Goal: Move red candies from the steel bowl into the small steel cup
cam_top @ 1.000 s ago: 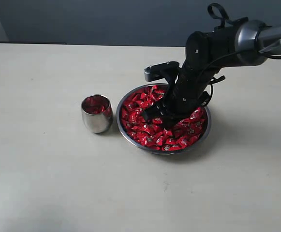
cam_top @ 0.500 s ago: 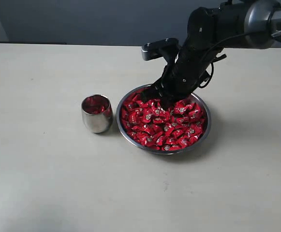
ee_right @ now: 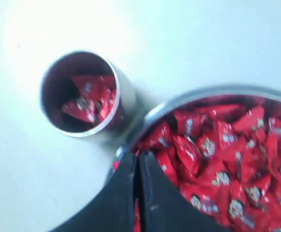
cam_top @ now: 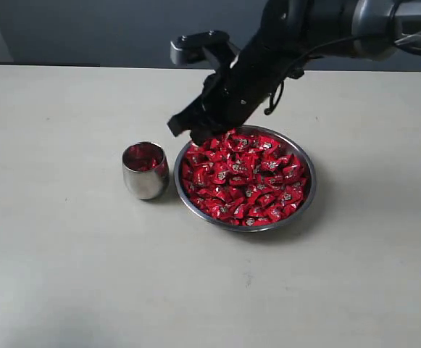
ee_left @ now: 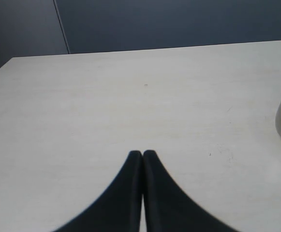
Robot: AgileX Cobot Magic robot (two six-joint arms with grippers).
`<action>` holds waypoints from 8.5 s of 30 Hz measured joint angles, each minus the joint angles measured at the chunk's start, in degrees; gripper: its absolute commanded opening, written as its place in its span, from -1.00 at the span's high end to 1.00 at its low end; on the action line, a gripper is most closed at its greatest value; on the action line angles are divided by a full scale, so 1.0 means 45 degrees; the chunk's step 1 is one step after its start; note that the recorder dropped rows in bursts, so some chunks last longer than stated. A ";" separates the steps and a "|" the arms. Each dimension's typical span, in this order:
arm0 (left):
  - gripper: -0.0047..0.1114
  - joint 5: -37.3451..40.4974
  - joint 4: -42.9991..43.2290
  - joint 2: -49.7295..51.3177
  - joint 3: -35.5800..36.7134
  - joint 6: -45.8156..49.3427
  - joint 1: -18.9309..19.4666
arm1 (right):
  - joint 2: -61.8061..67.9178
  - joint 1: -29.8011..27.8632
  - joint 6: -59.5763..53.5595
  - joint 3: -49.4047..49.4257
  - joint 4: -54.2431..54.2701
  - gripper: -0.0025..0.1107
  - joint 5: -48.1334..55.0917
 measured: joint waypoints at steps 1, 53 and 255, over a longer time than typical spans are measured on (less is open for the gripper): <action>0.91 0.0000 0.0000 0.0000 0.0000 0.0000 0.0000 | 0.0000 0.0156 -0.0022 -0.0370 0.0034 0.97 -0.0056; 0.91 0.0000 0.0000 0.0000 0.0000 0.0000 0.0000 | -0.2444 -0.1009 0.0399 0.4810 -0.0582 0.34 -0.4424; 0.91 0.0000 0.0000 0.0000 0.0000 0.0000 0.0000 | 0.4644 -0.0483 1.6112 -0.4420 -0.3359 0.34 0.5938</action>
